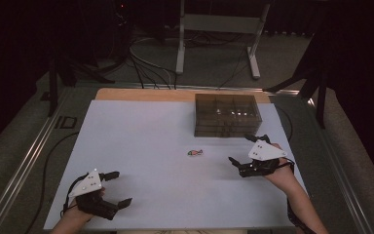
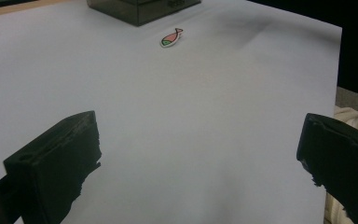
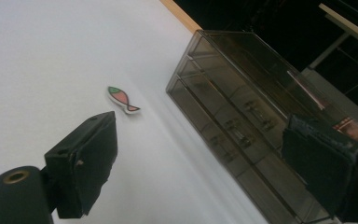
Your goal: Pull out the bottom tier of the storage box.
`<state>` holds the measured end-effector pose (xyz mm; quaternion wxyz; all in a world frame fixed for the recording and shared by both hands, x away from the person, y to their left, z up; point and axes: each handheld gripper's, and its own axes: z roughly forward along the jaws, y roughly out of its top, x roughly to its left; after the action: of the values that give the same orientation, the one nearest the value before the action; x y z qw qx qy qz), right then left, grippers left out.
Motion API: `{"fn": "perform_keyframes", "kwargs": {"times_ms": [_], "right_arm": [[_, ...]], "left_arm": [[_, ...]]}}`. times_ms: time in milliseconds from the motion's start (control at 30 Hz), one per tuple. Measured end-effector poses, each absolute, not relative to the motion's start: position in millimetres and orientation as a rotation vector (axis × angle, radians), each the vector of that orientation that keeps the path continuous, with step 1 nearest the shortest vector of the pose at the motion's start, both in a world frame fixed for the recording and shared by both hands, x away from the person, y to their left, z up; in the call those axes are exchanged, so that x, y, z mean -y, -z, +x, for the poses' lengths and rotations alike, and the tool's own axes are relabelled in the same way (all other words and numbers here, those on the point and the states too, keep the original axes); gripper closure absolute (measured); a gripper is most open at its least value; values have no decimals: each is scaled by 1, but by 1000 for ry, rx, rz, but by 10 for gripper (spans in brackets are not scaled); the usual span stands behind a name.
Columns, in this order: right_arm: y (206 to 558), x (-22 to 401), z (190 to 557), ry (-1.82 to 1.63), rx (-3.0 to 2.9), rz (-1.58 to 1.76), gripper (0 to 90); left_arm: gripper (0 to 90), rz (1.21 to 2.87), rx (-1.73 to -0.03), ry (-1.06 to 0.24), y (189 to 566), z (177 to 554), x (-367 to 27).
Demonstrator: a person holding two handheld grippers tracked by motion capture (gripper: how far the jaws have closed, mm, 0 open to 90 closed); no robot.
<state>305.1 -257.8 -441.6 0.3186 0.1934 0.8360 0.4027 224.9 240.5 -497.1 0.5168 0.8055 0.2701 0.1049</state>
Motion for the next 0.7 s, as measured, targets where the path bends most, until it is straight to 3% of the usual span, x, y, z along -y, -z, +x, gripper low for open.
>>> {"fn": "perform_keyframes", "kwargs": {"times_ms": [700], "right_arm": [[462, 244, 329, -787, -2191, 470, 130]], "left_arm": [[0, 1934, -648, -247, 497, 225, -241]]}}
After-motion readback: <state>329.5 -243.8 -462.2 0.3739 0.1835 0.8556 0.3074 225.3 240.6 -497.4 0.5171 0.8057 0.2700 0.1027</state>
